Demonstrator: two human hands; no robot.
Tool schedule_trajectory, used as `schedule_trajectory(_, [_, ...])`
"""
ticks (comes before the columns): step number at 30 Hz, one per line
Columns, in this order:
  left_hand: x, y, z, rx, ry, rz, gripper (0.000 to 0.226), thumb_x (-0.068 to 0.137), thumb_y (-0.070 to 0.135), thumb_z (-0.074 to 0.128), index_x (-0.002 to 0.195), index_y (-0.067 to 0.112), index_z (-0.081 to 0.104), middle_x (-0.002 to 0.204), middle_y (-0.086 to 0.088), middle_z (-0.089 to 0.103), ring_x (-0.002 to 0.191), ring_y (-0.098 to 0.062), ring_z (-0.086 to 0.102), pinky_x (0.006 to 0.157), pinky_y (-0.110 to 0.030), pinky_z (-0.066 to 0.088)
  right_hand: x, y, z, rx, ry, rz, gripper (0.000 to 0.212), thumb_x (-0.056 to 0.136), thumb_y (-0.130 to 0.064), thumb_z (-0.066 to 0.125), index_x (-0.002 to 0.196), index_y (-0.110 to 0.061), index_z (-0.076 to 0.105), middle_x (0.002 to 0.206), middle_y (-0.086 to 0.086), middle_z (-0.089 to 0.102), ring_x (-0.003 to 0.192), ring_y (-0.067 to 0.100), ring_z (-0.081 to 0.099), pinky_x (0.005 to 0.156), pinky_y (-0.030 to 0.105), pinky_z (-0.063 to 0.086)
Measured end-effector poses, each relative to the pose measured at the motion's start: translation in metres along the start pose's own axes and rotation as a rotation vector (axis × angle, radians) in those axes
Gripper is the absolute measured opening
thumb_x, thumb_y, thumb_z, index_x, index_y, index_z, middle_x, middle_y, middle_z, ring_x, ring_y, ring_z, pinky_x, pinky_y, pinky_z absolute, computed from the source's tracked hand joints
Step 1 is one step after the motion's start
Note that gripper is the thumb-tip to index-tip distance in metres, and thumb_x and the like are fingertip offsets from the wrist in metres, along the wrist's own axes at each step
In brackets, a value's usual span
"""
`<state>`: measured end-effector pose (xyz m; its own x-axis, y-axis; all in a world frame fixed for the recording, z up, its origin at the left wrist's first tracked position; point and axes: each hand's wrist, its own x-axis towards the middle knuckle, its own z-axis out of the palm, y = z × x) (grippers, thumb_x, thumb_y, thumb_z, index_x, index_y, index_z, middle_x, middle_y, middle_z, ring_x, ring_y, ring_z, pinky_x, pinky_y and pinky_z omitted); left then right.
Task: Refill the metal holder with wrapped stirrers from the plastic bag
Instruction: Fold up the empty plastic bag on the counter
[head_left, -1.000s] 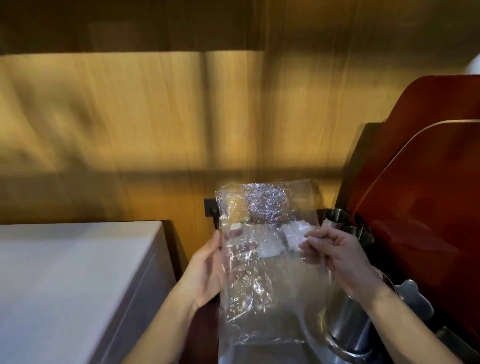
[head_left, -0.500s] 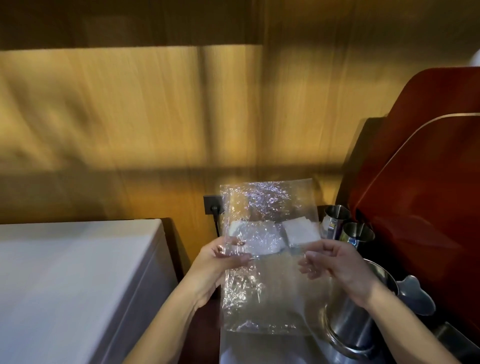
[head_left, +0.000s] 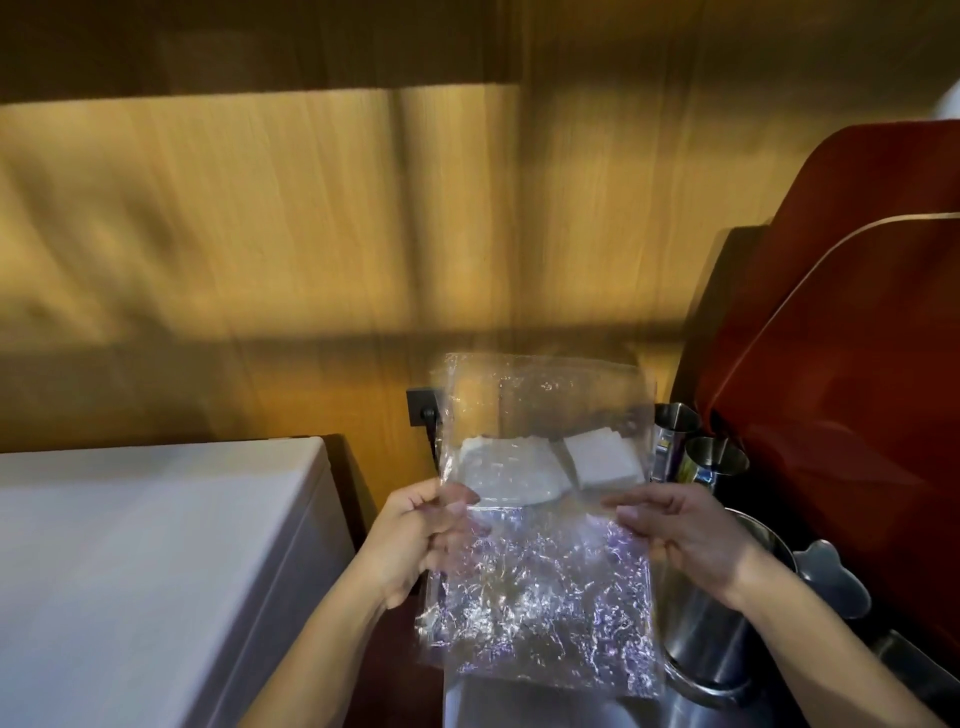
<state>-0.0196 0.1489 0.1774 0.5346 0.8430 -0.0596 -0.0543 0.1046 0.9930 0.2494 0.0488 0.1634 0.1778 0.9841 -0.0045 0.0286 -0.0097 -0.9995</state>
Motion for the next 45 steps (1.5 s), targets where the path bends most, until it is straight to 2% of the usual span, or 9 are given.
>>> schedule_trajectory(11, [-0.003,-0.008,-0.006,-0.047,-0.122,0.041,0.043,0.073,-0.024,0.036,0.059,0.000,0.068,0.073,-0.016,0.074,0.061,-0.022,0.069,0.048,-0.026,0.056,-0.009,-0.004,-0.006,0.227,-0.132,-0.051,0.017,0.061,0.011,0.053,0.057,0.005,0.068,0.060,0.016,0.068,0.061,0.020,0.067,0.058,0.021,0.055])
schedule_trajectory(14, [-0.003,-0.009,-0.014,-0.039,-0.218,-0.057,0.042,0.078,-0.021,0.036,0.076,0.004,0.070,0.083,-0.011,0.073,0.070,-0.022,0.069,0.054,-0.032,0.059,-0.010,-0.010,-0.006,0.134,-0.166,-0.075,0.008,0.070,-0.002,0.060,0.065,0.000,0.066,0.066,0.011,0.067,0.063,0.018,0.063,0.055,0.022,0.051])
schedule_trajectory(19, [0.004,-0.011,-0.010,0.277,0.064,-0.040,0.018,0.090,0.006,0.048,0.094,0.021,0.058,0.113,-0.009,0.061,0.102,-0.021,0.062,0.083,-0.035,0.053,-0.008,-0.013,0.002,-0.261,-0.174,-0.115,0.031,0.072,0.008,0.063,0.069,-0.022,0.056,0.075,-0.004,0.054,0.069,0.010,0.054,0.062,0.028,0.045])
schedule_trajectory(22, [0.002,-0.012,0.007,0.315,-0.234,-0.037,0.044,0.076,0.035,0.070,0.115,0.036,0.051,0.117,0.004,0.064,0.106,-0.009,0.061,0.090,-0.027,0.050,-0.010,-0.018,0.014,-0.278,-0.318,-0.081,0.042,0.072,0.012,0.060,0.093,-0.025,0.059,0.081,0.000,0.054,0.073,0.016,0.054,0.062,0.033,0.046])
schedule_trajectory(26, [0.000,-0.025,0.045,0.391,-0.529,-0.106,0.031,0.076,0.013,0.073,0.097,0.031,0.059,0.094,0.009,0.068,0.087,-0.004,0.066,0.072,-0.014,0.050,-0.006,-0.027,0.029,-0.422,-0.403,-0.060,0.074,0.071,0.003,0.062,0.124,-0.046,0.045,0.085,0.006,0.063,0.076,0.021,0.062,0.069,0.033,0.053])
schedule_trajectory(29, [0.001,-0.033,0.054,0.381,-0.451,-0.026,0.027,0.080,-0.003,0.064,0.069,0.021,0.062,0.071,0.003,0.065,0.069,-0.012,0.062,0.066,-0.025,0.050,-0.004,-0.028,0.033,-0.411,-0.336,-0.044,0.083,0.073,0.004,0.068,0.132,-0.045,0.036,0.093,0.014,0.063,0.074,0.019,0.064,0.072,0.035,0.054])
schedule_trajectory(35, [0.002,-0.035,0.031,0.089,-0.151,-0.015,0.011,0.082,-0.001,0.063,0.079,0.009,0.063,0.075,-0.011,0.067,0.066,-0.027,0.062,0.053,-0.030,0.054,-0.013,-0.010,0.020,-0.266,-0.172,0.089,0.095,0.057,-0.032,0.085,0.137,-0.033,0.034,0.130,0.009,0.048,0.101,0.027,0.065,0.083,0.040,0.056])
schedule_trajectory(42, [-0.001,-0.053,0.031,-0.061,0.078,-0.084,0.008,0.079,-0.007,0.062,0.085,-0.004,0.065,0.076,-0.013,0.064,0.069,-0.024,0.062,0.068,-0.045,0.056,-0.015,0.031,0.041,0.132,-0.047,0.200,0.079,0.055,-0.027,0.083,0.120,-0.045,0.042,0.098,0.010,0.073,0.084,0.023,0.071,0.062,0.032,0.055])
schedule_trajectory(45, [-0.003,-0.060,0.036,-0.081,0.101,-0.128,0.015,0.078,-0.006,0.064,0.077,0.009,0.066,0.065,-0.004,0.066,0.056,-0.016,0.060,0.058,-0.032,0.055,-0.012,0.046,0.045,0.067,0.019,0.224,0.075,0.061,-0.008,0.079,0.121,-0.036,0.044,0.092,0.012,0.070,0.081,0.025,0.069,0.059,0.029,0.052])
